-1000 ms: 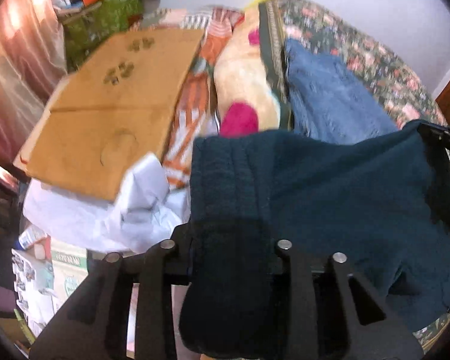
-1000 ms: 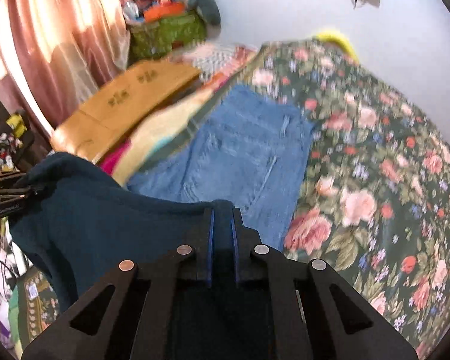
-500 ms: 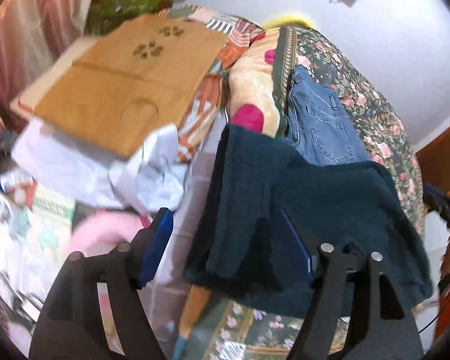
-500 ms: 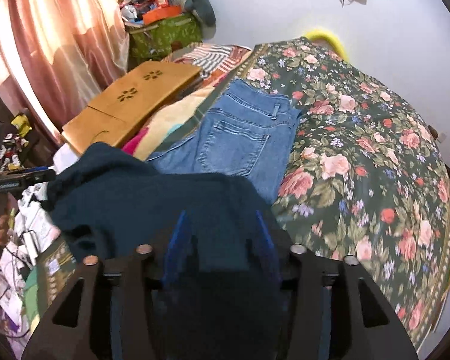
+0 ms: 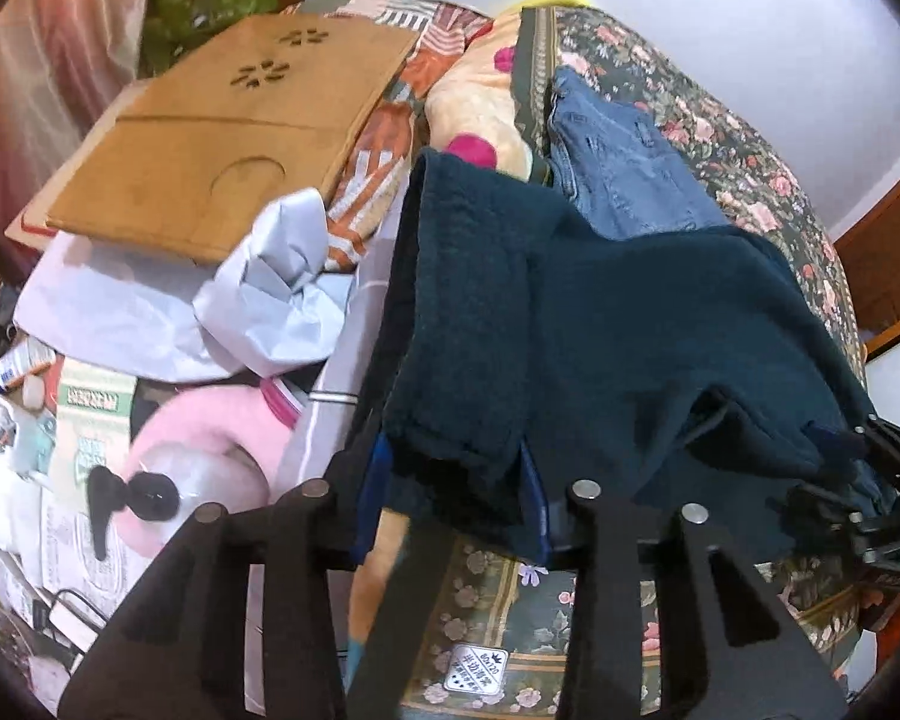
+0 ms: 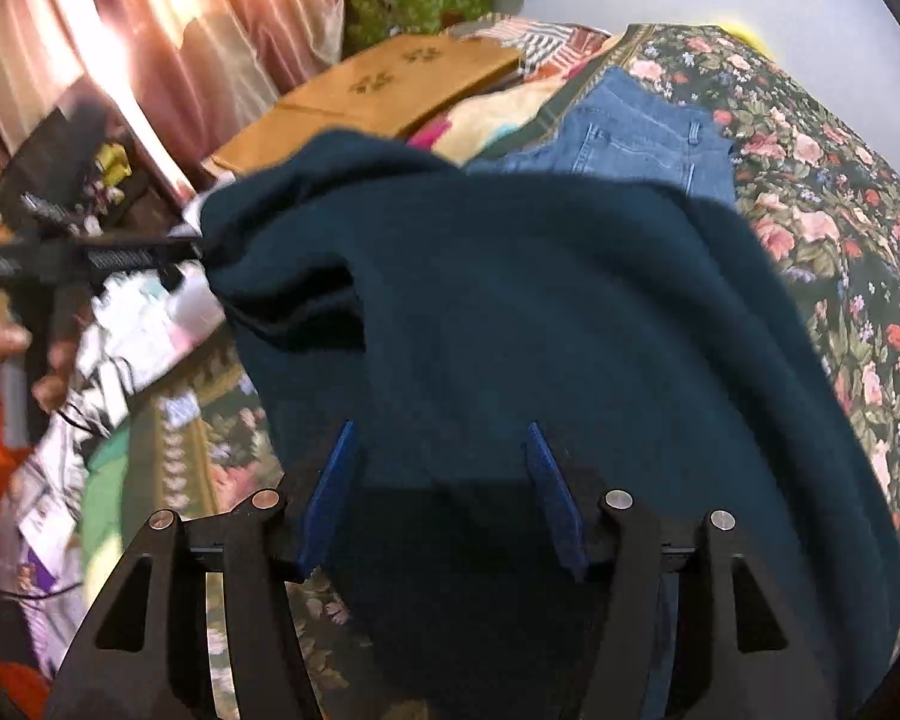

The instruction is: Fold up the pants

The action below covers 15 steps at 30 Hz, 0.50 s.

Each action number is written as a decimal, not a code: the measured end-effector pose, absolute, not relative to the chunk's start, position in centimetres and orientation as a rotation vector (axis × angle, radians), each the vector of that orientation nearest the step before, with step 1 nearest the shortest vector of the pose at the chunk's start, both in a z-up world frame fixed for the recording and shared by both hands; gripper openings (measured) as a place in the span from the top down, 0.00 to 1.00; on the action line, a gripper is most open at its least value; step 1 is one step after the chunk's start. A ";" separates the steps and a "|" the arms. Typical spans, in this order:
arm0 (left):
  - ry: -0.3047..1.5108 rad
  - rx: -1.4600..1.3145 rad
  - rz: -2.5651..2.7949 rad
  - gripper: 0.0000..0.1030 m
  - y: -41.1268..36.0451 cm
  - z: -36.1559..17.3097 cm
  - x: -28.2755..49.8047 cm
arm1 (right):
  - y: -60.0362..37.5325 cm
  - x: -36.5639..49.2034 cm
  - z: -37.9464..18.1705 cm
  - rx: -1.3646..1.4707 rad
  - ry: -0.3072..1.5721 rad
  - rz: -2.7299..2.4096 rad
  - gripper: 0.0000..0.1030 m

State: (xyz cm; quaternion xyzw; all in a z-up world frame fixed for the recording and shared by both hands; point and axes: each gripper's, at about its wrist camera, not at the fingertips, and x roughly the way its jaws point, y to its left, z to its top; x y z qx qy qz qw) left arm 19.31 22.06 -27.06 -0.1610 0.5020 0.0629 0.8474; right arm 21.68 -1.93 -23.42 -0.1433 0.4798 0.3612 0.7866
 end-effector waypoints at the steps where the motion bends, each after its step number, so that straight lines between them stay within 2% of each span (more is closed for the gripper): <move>1: 1.048 -0.330 0.139 0.64 22.3 -26.7 19.2 | -1.7 21.7 -23.3 -0.329 1.017 0.776 0.51; 3: 1.028 -0.314 0.149 0.65 22.7 -25.8 18.9 | -1.5 22.1 -23.3 -0.335 1.013 0.765 0.87; 9: 0.981 -0.281 0.167 0.67 24.1 -23.6 18.4 | -2.3 21.6 -22.1 -0.246 1.013 0.822 0.91; 15: 1.103 -0.281 0.191 0.67 24.5 -28.6 18.6 | -2.1 19.9 -23.0 -0.232 1.049 0.840 0.90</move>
